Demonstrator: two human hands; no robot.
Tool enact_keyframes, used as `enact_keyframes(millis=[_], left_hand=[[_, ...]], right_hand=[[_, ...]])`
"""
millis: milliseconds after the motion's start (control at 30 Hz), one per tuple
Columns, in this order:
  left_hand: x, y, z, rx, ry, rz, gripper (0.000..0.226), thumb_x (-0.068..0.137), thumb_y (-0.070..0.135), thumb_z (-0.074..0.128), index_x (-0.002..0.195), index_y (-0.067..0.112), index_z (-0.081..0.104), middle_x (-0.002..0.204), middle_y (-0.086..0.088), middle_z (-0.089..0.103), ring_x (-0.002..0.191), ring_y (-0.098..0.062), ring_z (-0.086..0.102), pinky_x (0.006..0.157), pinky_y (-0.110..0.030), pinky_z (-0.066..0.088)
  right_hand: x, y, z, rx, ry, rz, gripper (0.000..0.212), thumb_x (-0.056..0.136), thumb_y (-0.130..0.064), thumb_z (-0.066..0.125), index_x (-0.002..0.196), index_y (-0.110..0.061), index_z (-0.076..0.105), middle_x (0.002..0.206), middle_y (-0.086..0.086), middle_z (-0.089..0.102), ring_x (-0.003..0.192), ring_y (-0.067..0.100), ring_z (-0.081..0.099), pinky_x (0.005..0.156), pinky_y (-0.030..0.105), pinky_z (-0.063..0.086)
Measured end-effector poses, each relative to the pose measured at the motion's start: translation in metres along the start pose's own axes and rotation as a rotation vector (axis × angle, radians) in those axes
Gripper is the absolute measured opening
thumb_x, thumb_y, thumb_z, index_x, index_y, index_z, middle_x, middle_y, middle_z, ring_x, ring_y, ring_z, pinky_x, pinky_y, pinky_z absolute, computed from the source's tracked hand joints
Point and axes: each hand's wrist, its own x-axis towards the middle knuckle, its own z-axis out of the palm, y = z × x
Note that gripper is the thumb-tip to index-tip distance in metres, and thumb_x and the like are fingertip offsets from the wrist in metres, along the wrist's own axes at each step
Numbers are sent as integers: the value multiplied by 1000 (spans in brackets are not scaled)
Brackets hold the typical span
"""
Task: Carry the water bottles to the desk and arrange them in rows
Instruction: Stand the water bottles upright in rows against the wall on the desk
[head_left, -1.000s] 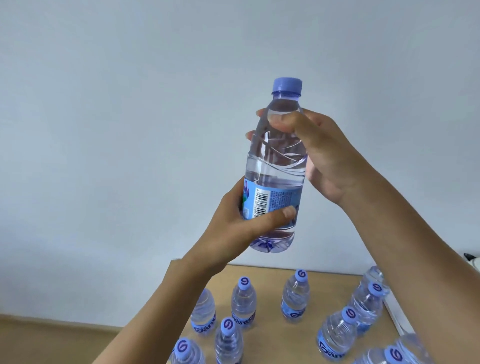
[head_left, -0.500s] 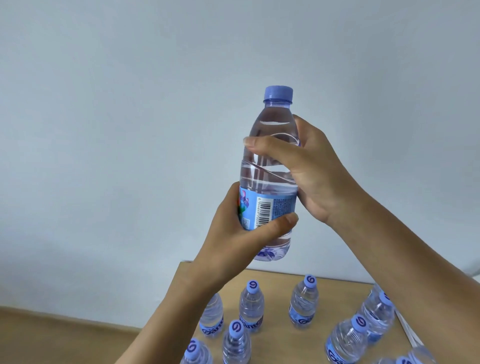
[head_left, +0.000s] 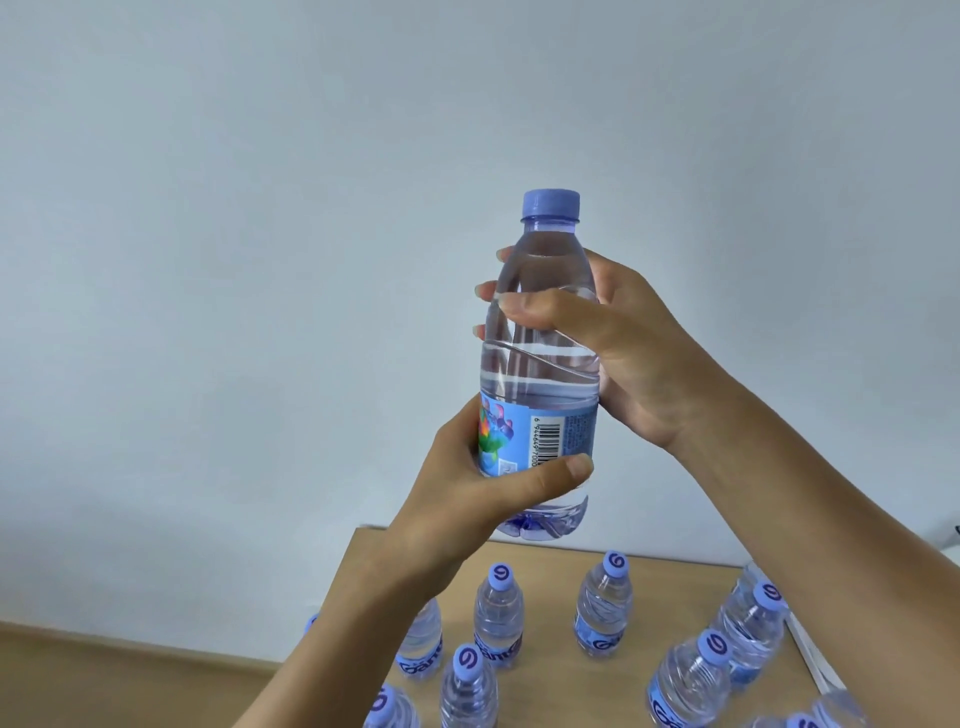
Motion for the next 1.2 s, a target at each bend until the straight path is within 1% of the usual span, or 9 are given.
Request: enact_keyframes(millis=[100, 167, 267, 400, 533, 667, 833, 967, 1200], left_hand=[[0, 1, 4, 10, 54, 26, 49, 61, 32, 87, 105, 24, 67, 97, -2, 77, 89, -19, 74, 72, -20, 56], [-1, 1, 8, 35, 117, 58, 49, 65, 25, 91, 107, 20, 65, 94, 1, 77, 85, -16, 74, 68, -18, 55], [-2, -1, 18, 54, 170, 106, 50, 67, 17, 88, 109, 18, 63, 93, 3, 76, 82, -14, 74, 66, -17, 55], [-1, -4, 22, 72, 180, 131, 54, 65, 24, 86, 112, 22, 60, 96, 6, 75, 86, -12, 74, 67, -17, 55], [-3, -3, 20, 80, 116, 121, 59, 60, 36, 88, 112, 28, 60, 100, 5, 75, 90, -14, 73, 72, -21, 57], [-3, -3, 17, 16, 31, 107, 57, 61, 30, 86, 113, 30, 61, 104, 1, 74, 94, -17, 73, 75, -21, 56], [-1, -5, 17, 48, 100, 128, 56, 59, 30, 86, 110, 29, 62, 100, 4, 75, 90, -15, 73, 71, -20, 57], [0, -6, 22, 126, 188, 156, 57, 61, 23, 89, 109, 25, 60, 96, 7, 74, 85, -13, 73, 67, -18, 55], [-3, -9, 28, 148, 189, 152, 64, 61, 21, 89, 116, 23, 56, 101, 6, 72, 89, -14, 72, 68, -19, 56]], right_hand=[[1, -3, -1, -54, 26, -11, 30, 78, -22, 78, 104, -12, 66, 96, 6, 72, 89, 22, 71, 80, 37, 60], [1, -4, 2, -78, 85, -25, 34, 76, -25, 82, 104, -15, 66, 91, -5, 71, 88, 16, 71, 79, 34, 58], [1, -2, 8, -138, 183, -21, 41, 71, -27, 88, 103, -17, 65, 98, -4, 69, 90, 17, 72, 82, 39, 60], [3, 0, 10, -106, 213, -32, 30, 74, -13, 83, 98, -11, 64, 97, 3, 67, 79, 18, 70, 72, 37, 59], [4, -3, 2, -48, 128, -12, 32, 70, -13, 78, 98, -7, 65, 91, 6, 67, 77, 20, 68, 71, 37, 57], [3, -5, -4, 66, 38, 11, 35, 72, -10, 73, 103, 1, 63, 89, 9, 65, 83, 26, 66, 72, 40, 58], [4, -1, -5, 39, 49, 19, 36, 72, -14, 75, 105, -5, 64, 97, 15, 67, 91, 39, 69, 82, 46, 59], [4, -1, -2, -78, 119, -16, 35, 73, -21, 85, 98, -15, 62, 84, -3, 68, 77, 16, 71, 68, 30, 58], [2, 3, -1, -32, 186, -22, 29, 69, -10, 81, 91, -9, 63, 80, -2, 65, 70, 17, 67, 64, 33, 55]])
